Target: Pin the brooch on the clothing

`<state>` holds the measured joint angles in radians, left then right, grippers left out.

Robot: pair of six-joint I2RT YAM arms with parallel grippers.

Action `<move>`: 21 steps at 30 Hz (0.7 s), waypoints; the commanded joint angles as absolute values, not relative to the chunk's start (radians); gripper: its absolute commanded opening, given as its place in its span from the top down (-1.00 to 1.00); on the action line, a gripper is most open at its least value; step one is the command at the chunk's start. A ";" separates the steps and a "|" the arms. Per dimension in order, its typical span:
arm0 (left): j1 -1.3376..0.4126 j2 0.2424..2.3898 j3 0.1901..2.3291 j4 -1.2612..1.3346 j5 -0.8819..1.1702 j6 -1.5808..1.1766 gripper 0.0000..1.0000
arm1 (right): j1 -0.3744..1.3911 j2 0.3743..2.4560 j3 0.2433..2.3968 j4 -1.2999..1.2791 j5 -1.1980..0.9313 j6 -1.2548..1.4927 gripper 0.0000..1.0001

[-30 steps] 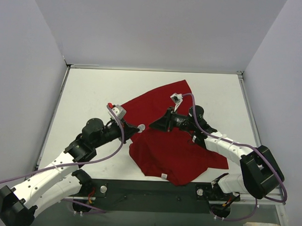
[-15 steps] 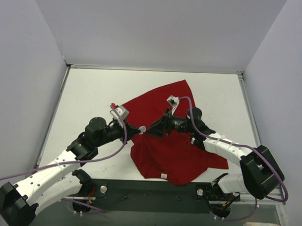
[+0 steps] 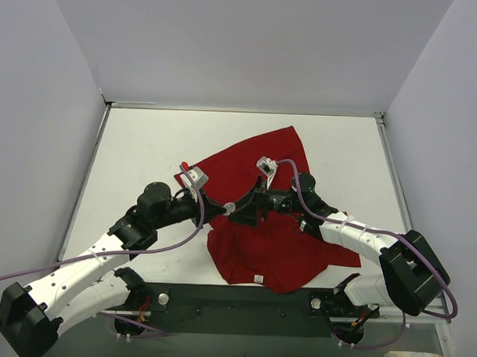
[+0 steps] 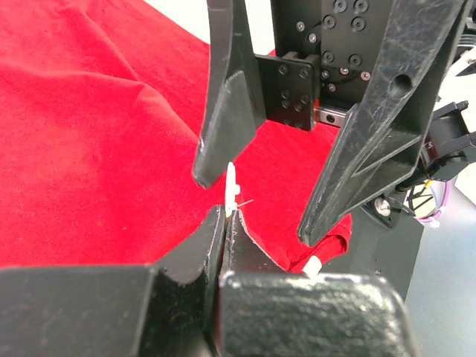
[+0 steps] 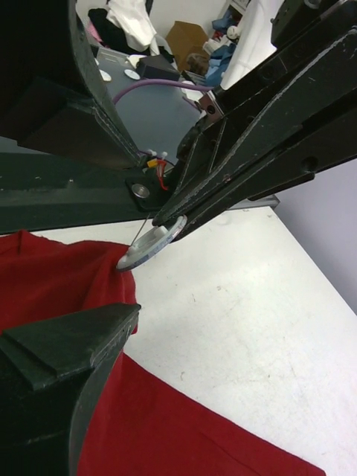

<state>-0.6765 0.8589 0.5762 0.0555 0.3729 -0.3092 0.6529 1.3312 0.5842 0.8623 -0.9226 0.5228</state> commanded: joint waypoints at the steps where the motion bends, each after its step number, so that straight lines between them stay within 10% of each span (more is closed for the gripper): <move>1: -0.669 0.859 0.634 0.109 0.408 -0.311 1.00 | 0.667 1.328 0.623 0.923 -0.992 0.483 -0.34; 11: -0.669 0.864 0.632 0.120 0.411 -0.318 1.00 | 0.680 1.373 0.669 0.887 -1.031 0.491 0.41; 21: -0.670 0.888 0.649 0.107 0.434 -0.310 1.00 | 0.687 1.387 0.699 0.839 -1.008 0.492 0.58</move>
<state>-0.6708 0.8764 0.5869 0.0532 0.4080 -0.3111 0.6624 1.3880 0.6334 0.7944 -0.9577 0.5182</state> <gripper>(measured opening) 0.032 0.221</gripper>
